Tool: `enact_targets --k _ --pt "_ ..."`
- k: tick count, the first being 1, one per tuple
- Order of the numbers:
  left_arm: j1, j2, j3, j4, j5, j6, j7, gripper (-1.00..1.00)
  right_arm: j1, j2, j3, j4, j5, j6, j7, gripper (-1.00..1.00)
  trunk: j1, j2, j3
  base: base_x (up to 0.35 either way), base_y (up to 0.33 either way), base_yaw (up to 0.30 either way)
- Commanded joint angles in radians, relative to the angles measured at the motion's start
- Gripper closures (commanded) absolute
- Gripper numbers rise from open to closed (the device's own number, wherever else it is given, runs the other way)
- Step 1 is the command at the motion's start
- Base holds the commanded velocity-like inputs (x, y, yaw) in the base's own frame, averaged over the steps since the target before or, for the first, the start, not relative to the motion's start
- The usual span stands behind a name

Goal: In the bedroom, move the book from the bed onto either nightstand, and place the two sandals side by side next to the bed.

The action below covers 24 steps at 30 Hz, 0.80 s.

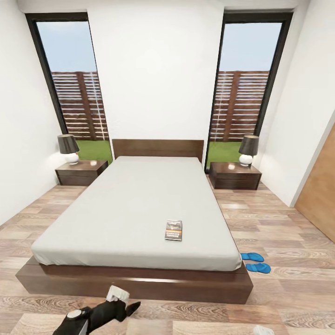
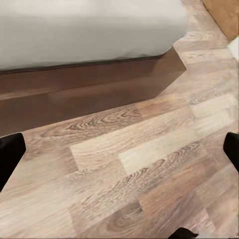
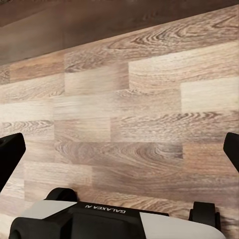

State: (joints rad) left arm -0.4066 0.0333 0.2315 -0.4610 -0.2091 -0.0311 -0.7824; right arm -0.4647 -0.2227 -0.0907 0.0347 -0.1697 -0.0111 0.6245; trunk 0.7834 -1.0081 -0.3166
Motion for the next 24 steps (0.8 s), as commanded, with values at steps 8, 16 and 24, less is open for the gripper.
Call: enact_targets --k 8,16,24 --pt "-0.003 -0.092 0.003 -0.405 0.063 0.259 -0.073 -1.00 -0.002 -0.001 -0.008 0.003 -0.001 -0.001 0.004 -1.00 0.000 -0.001 -0.001 0.000 0.000 0.000" --pt "-0.003 -0.101 0.005 -0.482 0.062 0.297 -0.204 -1.00 -0.002 -0.012 -0.010 0.002 -0.002 0.002 0.013 -1.00 0.000 -0.001 -0.001 0.035 0.000 0.000" --pt "-0.003 -0.101 0.007 -0.484 0.064 0.299 -0.208 -1.00 -0.002 -0.016 -0.013 0.002 -0.004 0.002 0.011 -1.00 0.000 -0.001 -0.001 0.001 0.000 0.000"
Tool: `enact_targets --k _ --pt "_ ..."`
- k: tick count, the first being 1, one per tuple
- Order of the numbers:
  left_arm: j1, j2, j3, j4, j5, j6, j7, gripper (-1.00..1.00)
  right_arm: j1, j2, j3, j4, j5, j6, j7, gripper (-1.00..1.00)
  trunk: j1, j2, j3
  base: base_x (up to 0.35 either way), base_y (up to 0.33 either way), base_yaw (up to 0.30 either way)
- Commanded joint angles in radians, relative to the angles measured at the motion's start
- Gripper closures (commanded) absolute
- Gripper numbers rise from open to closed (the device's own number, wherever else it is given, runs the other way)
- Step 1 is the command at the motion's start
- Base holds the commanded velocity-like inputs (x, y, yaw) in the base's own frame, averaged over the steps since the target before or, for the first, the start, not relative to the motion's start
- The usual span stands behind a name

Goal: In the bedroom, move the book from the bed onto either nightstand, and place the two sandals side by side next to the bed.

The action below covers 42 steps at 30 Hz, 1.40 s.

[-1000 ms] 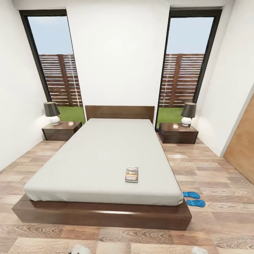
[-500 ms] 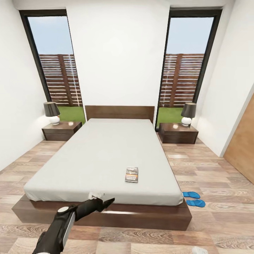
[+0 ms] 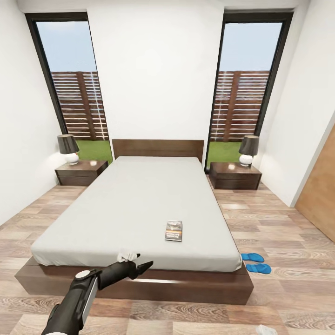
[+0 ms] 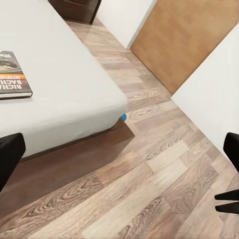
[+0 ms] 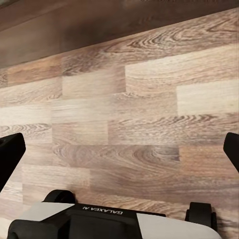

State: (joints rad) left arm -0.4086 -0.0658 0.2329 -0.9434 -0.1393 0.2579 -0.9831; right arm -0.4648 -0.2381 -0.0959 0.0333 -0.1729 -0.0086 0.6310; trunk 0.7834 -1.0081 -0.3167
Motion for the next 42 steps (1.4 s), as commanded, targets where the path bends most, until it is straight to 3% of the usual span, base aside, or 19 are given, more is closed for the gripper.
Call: enact_targets --k 1,7,27,42 --pt "-0.001 -0.002 0.005 -0.001 -0.006 0.011 -0.008 -1.00 -0.002 0.000 -0.007 0.004 0.000 -0.001 0.004 -1.00 0.000 -0.001 -0.001 0.000 0.000 0.000" --pt "-0.001 -0.003 0.003 -0.001 -0.007 0.010 0.000 -1.00 -0.002 0.000 -0.007 0.004 0.000 -0.002 0.002 -1.00 0.000 -0.001 -0.001 0.107 0.000 0.000" --pt "-0.001 -0.003 0.005 -0.001 -0.006 0.009 0.003 -1.00 -0.002 0.000 -0.007 0.004 0.001 -0.002 0.001 -1.00 0.000 -0.001 -0.001 0.300 0.000 0.000" --pt "-0.001 -0.003 0.003 -0.001 -0.005 0.009 0.003 -1.00 -0.002 -0.005 -0.007 0.003 -0.001 -0.003 0.009 -1.00 0.000 -0.001 -0.001 0.027 0.000 0.000"
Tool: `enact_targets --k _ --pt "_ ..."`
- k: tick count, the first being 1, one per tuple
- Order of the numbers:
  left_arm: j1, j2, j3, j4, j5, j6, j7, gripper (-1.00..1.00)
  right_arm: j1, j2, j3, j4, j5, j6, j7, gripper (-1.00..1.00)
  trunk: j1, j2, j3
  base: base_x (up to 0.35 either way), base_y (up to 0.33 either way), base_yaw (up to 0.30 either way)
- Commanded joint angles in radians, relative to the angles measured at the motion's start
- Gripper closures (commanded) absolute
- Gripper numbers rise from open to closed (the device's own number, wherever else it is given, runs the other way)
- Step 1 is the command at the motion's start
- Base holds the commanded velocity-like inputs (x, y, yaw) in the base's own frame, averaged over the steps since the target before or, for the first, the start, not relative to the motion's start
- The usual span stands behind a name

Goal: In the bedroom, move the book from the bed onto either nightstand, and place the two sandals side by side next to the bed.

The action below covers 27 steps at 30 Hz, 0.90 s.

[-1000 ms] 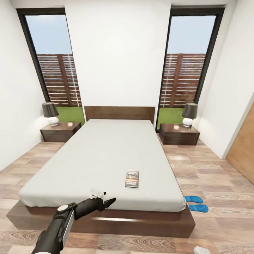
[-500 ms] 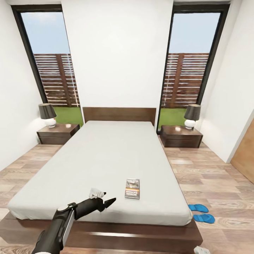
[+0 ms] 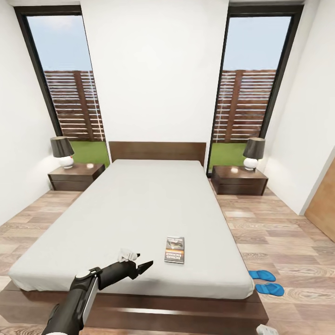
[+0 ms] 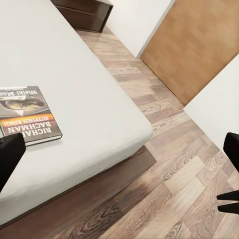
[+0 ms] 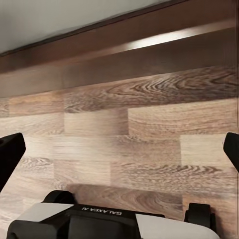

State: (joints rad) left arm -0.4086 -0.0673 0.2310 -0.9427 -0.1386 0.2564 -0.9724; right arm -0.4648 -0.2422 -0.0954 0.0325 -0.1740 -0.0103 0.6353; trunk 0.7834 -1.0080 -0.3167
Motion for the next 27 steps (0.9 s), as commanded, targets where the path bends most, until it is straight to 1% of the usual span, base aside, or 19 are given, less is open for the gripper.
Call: enact_targets --k 1,2,3,5,6,8,10,11,12,13,15,17,18,20,22,23,25,26,27 --pt "-0.001 -0.002 0.005 -0.001 -0.006 0.010 -0.008 -1.00 -0.002 -0.005 -0.008 0.003 -0.001 -0.001 0.005 -1.00 0.000 -0.001 -0.001 0.000 0.000 0.000" --pt "-0.001 -0.002 0.005 -0.001 -0.006 0.010 -0.007 -1.00 -0.002 -0.012 -0.008 0.004 -0.001 -0.001 0.005 -1.00 0.000 -0.001 -0.001 0.000 0.000 0.000" --pt "-0.001 -0.002 0.005 -0.001 -0.006 0.010 -0.007 -1.00 -0.002 -0.032 -0.008 0.004 -0.003 -0.001 0.006 -1.00 0.000 -0.001 -0.001 0.000 0.000 0.000" --pt "-0.001 -0.002 0.005 -0.001 -0.006 0.010 -0.007 -1.00 -0.002 -0.086 -0.009 0.005 -0.026 0.000 0.020 -1.00 0.000 -0.001 -0.001 0.000 0.000 0.000" --pt "-0.001 -0.002 0.005 -0.001 -0.006 0.010 -0.007 -1.00 -0.002 -0.120 -0.009 0.005 -0.054 0.000 0.043 -1.00 0.000 -0.001 -0.001 0.000 0.000 0.000" --pt "-0.001 -0.002 0.005 -0.001 -0.006 0.010 -0.007 -1.00 -0.002 -0.200 -0.010 0.009 -0.154 0.002 0.122 -1.00 0.000 -0.001 -0.001 0.000 0.000 0.000" --pt "-0.001 -0.002 0.005 -0.001 -0.006 0.009 -0.008 -1.00 -0.002 -0.279 -0.010 0.023 -0.296 0.003 0.199 -1.00 0.000 -0.001 -0.001 0.000 0.000 0.000" --pt "-0.001 -0.002 0.005 -0.001 -0.006 0.009 -0.008 -1.00 -0.002 -0.296 -0.010 0.028 -0.332 0.003 0.213 -1.00 0.000 -0.001 -0.001 0.000 0.000 0.000" --pt "-0.001 -0.002 0.005 -0.001 -0.006 0.009 -0.008 -1.00 -0.002 -0.331 -0.009 0.036 -0.399 0.007 0.233 -1.00 0.000 -0.001 -0.001 0.000 0.000 0.000" --pt "-0.001 -0.002 0.005 -0.001 -0.006 0.009 -0.008 -1.00 -0.002 -0.348 -0.009 0.038 -0.430 0.009 0.241 -1.00 0.000 -0.001 -0.001 0.000 0.000 0.000" --pt "-0.001 -0.002 0.005 -0.001 -0.006 0.009 -0.008 -1.00 -0.002 -0.418 -0.009 0.044 -0.522 0.014 0.266 -1.00 0.000 -0.001 -0.001 0.000 0.000 0.000" --pt "-0.001 -0.002 0.005 -0.001 -0.006 0.009 -0.008 -1.00 -0.002 -0.447 -0.009 0.044 -0.548 0.017 0.280 -1.00 0.000 -0.001 -0.001 0.000 0.000 0.000" --pt "-0.001 -0.002 0.004 -0.001 -0.006 0.009 -0.008 -1.00 -0.002 -0.474 -0.012 0.043 -0.570 0.035 0.295 -1.00 0.000 -0.001 -0.001 0.000 0.000 0.000" --pt "-0.001 -0.004 0.004 -0.001 -0.006 0.009 -0.008 -1.00 -0.002 -0.497 -0.016 0.003 -0.592 0.172 0.306 -1.00 0.000 -0.001 -0.001 0.000 0.000 0.000" --pt "-0.001 -0.005 0.003 -0.001 -0.006 0.009 -0.008 -1.00 -0.002 -0.501 -0.017 -0.096 -0.598 0.297 0.308 -1.00 0.000 -0.001 -0.001 0.000 0.000 0.000" --pt "-0.001 -0.005 0.003 -0.001 -0.006 0.009 -0.008 -1.00 -0.002 -0.502 -0.018 -0.128 -0.599 0.326 0.308 -1.00 0.000 -0.001 -0.001 0.014 0.000 0.000" --pt "-0.001 -0.006 0.003 -0.001 -0.006 0.009 -0.008 -1.00 -0.002 -0.502 -0.018 -0.267 -0.600 0.423 0.306 -1.00 0.000 -0.001 -0.001 0.096 0.000 0.000" --pt "-0.001 -0.006 0.002 -0.001 -0.006 0.010 -0.009 -1.00 -0.002 -0.502 -0.017 -0.335 -0.599 0.455 0.304 -1.00 0.000 -0.001 -0.001 0.158 0.000 0.000" --pt "-0.001 -0.006 0.002 -0.001 -0.006 0.010 -0.009 -1.00 -0.002 -0.502 -0.017 -0.365 -0.599 0.467 0.303 -1.00 0.000 -0.001 -0.001 0.182 0.000 0.000"
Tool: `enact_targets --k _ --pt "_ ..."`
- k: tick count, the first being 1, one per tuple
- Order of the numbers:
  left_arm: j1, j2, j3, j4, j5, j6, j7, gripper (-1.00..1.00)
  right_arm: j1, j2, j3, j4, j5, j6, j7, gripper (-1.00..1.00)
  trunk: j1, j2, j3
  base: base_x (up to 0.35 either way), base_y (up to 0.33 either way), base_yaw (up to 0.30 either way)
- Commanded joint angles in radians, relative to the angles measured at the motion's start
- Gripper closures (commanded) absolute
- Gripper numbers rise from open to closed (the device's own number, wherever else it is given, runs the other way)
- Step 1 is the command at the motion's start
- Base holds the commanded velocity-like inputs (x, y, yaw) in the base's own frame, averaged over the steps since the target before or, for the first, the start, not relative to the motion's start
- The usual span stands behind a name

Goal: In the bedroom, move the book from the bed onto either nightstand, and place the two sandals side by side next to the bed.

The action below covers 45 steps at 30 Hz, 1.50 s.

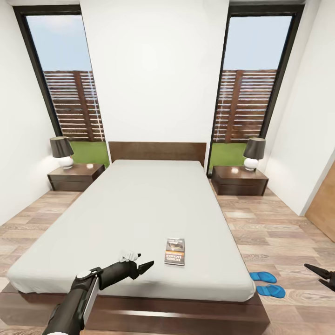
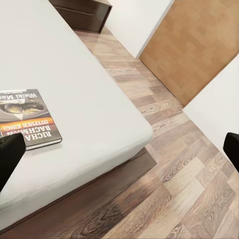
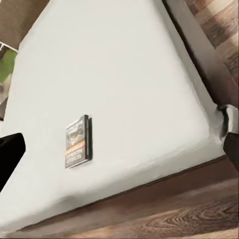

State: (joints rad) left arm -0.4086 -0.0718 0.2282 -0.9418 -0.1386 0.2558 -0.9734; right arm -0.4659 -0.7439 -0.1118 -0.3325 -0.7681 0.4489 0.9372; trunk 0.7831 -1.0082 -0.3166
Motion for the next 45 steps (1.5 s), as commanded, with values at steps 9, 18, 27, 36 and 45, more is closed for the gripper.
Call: enact_targets --k 9,18,27,36,45 --pt "-0.001 -0.002 0.006 -0.003 -0.003 0.014 -0.010 -1.00 0.000 0.006 0.005 -0.158 0.003 0.040 -0.009 -1.00 0.000 -0.001 -0.001 0.291 0.000 0.000" --pt "-0.001 -0.002 0.007 -0.002 0.000 0.015 -0.012 -1.00 0.000 0.006 0.006 -0.164 0.003 0.031 -0.009 -1.00 0.000 -0.001 -0.001 0.214 0.000 0.000" --pt "-0.001 -0.002 0.008 -0.002 0.001 0.014 -0.010 -1.00 0.000 0.007 0.008 -0.166 0.003 0.031 -0.009 -1.00 0.000 -0.001 -0.001 0.077 -0.128 0.000" --pt "-0.001 -0.002 0.008 -0.002 0.001 0.014 -0.010 -1.00 0.000 0.007 0.009 -0.166 0.003 0.031 -0.009 -1.00 0.000 -0.001 -0.001 0.122 -0.220 0.000" --pt "-0.001 -0.002 0.008 -0.002 0.001 0.014 -0.010 -1.00 0.000 0.016 0.009 -0.168 0.003 0.031 -0.009 -1.00 0.000 -0.001 -0.001 0.029 -0.040 0.000"
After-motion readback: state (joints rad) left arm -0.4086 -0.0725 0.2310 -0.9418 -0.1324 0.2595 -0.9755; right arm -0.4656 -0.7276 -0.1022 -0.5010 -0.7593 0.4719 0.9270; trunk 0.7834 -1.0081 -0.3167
